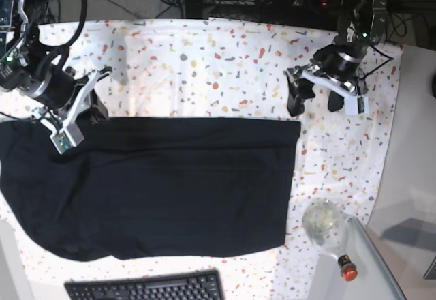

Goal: Layout the t-shirt on the table in an organized manner, then fold the t-shirt properly
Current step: 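Grasp the shirt edge with both grippers at its two corners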

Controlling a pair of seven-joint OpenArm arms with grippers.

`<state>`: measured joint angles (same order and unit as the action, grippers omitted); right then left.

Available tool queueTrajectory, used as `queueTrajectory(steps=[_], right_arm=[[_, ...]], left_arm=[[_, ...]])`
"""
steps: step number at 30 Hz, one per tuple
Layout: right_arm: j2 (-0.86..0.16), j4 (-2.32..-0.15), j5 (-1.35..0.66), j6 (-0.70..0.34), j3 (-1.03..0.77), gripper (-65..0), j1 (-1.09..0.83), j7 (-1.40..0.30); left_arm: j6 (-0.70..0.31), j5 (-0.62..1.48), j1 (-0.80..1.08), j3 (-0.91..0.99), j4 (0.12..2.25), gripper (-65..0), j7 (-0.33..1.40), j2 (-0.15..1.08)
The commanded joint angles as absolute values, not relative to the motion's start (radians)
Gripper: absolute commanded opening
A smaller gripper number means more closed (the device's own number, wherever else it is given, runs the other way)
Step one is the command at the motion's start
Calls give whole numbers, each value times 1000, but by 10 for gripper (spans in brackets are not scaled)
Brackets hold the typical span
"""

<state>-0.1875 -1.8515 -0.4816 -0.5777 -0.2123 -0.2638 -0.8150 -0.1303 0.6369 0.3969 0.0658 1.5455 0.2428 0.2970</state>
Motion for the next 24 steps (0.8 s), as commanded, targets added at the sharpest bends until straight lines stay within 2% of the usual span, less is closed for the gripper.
queueTrajectory(steps=[1,11,12,19,24], right_arm=[[-196,-1867,-496,-585,-220,-650,-254,-796],[-194,-1867,-496,-584,-228,-650,-265,-789],[-191,-1867,-496,-584,-257,-650,-271,-789],[15,-1865,-493,-584,-645,-650,-228,-794],[33,-1831,-493,-584,-725,-650,-209,-797]], left_arm=[[-145,647,401,68,1554,-43,222,300],[-145,645,398,71,1472,-43,219,292],[-145,645,390,73,1468,-43,217,292],[-145,654,306,73,1419,-43,220,291],[-145,654,231,73,1328,-43,220,251]])
